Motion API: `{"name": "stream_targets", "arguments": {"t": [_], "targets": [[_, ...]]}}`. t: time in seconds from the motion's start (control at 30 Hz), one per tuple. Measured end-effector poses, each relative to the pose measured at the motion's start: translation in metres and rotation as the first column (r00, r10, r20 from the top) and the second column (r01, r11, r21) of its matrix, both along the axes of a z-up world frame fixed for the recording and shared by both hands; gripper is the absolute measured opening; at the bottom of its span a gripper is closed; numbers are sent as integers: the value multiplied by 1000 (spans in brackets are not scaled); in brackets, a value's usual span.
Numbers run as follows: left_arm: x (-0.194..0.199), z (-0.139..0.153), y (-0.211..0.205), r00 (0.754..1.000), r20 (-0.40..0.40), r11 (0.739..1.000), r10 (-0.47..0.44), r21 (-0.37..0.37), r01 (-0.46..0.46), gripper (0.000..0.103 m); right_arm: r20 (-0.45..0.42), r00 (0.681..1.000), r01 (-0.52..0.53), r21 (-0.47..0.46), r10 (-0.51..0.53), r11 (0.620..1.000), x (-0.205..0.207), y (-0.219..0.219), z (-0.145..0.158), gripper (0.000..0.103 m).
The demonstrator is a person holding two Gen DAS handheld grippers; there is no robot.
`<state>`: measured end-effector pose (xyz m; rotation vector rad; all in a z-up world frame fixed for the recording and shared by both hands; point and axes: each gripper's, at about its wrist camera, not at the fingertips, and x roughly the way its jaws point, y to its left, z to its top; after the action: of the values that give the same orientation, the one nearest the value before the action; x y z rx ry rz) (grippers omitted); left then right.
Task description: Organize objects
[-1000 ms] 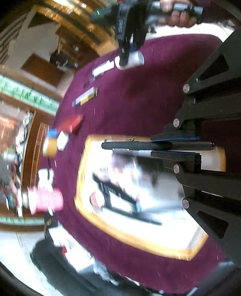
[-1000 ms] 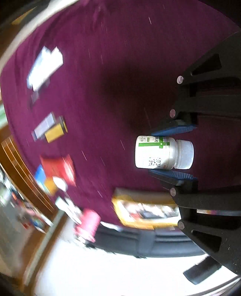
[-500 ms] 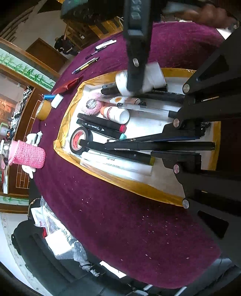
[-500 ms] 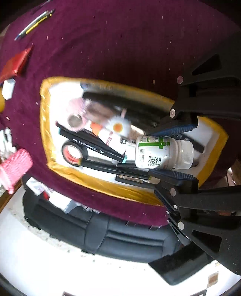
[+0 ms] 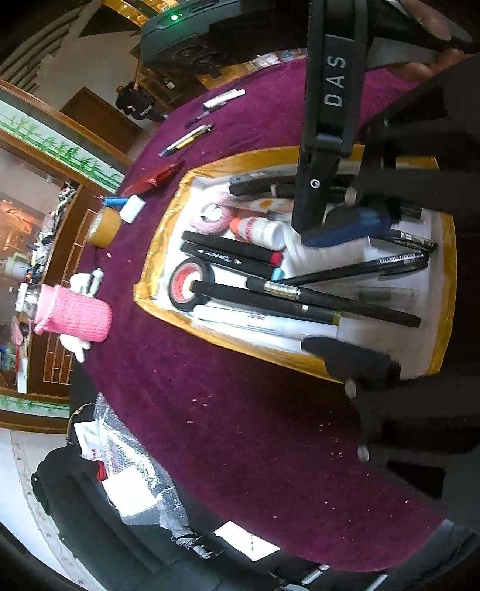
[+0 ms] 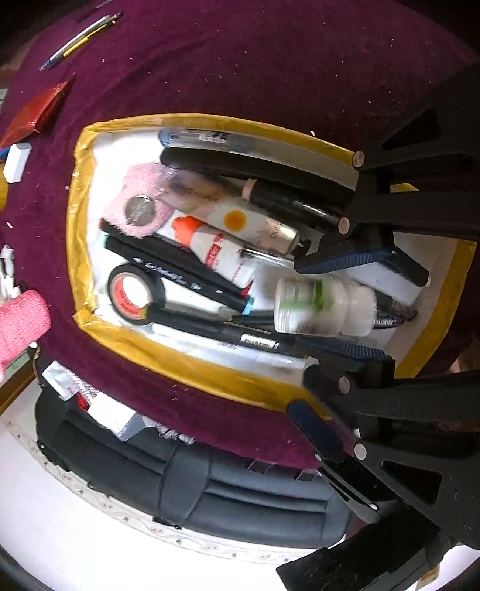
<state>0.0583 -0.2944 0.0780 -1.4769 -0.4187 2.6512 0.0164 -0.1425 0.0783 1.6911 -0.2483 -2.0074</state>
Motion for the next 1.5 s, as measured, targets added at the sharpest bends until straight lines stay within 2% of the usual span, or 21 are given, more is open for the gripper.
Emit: {"name": "stream_targets", "arguments": {"t": [0.17, 0.27, 0.33, 0.37, 0.4, 0.43, 0.47, 0.5, 0.53, 0.57, 0.6, 0.77, 0.87, 0.97, 1.03, 1.1, 1.33, 1.43, 1.5], "targets": [[1, 16, 3, 999, -45, 1000, -6, -23, 5, 51, -52, 995, 87, -1, -87, 996, -5, 21, 16, 42], [3, 32, 10, 994, -105, 996, -4, -87, -5, 52, -104, 984, 146, 16, -144, 989, -9, 35, 25, 44], [10, 50, 17, 982, -189, 985, 6, -166, -38, 53, -124, 978, 173, 27, -168, 985, -14, 34, 30, 45], [15, 60, 20, 971, -239, 978, 6, -203, -56, 56, -130, 975, 185, 28, -180, 982, -16, 34, 31, 45], [24, 74, 26, 948, -318, 967, -1, -242, -80, 59, -134, 972, 198, 29, -192, 980, -17, 36, 31, 46], [30, 84, 29, 928, -373, 961, -5, -259, -99, 70, -134, 970, 207, 31, -201, 978, -18, 40, 32, 46], [38, 97, 34, 901, -434, 953, -7, -275, -125, 93, -132, 969, 216, 31, -210, 976, -19, 43, 31, 46], [45, 107, 37, 873, -487, 948, -10, -283, -147, 103, -129, 968, 220, 30, -214, 975, -18, 44, 31, 46], [53, 118, 41, 835, -550, 945, -16, -281, -167, 102, -126, 968, 222, 31, -217, 974, -18, 45, 30, 46], [55, 124, 42, 817, -576, 946, -20, -276, -172, 102, -125, 968, 225, 32, -220, 974, -18, 46, 30, 46], [54, 128, 44, 811, -584, 947, -23, -273, -170, 102, -127, 966, 229, 30, -224, 973, -18, 47, 30, 46], [22, 119, 53, 893, -448, 942, -31, -312, -124, 102, -166, 962, 227, 43, -217, 973, -15, 45, 35, 46], [14, 111, 48, 918, -397, 952, -14, -285, -109, 102, -247, 950, 214, 76, -190, 974, -8, 42, 49, 46], [8, 104, 39, 938, -346, 970, 13, -223, -96, 102, -306, 939, 196, 108, -155, 975, -1, 36, 56, 47], [11, 99, 28, 944, -328, 984, 48, -149, -102, 102, -331, 936, 175, 137, -122, 975, 4, 29, 57, 48], [12, 95, 22, 948, -312, 985, 70, -128, -115, 102, -365, 928, 148, 169, -78, 974, 10, 22, 58, 48], [22, 83, 15, 949, -293, 960, 117, -212, -184, 102, -473, 879, 92, 291, 60, 952, 31, -4, 65, 49], [22, 78, 11, 952, -279, 946, 127, -254, -200, 102, -465, 882, 80, 313, 79, 946, 34, -10, 61, 49], [22, 74, 7, 955, -264, 949, 134, -244, -200, 102, -458, 885, 80, 325, 83, 942, 35, -12, 59, 49]]}}
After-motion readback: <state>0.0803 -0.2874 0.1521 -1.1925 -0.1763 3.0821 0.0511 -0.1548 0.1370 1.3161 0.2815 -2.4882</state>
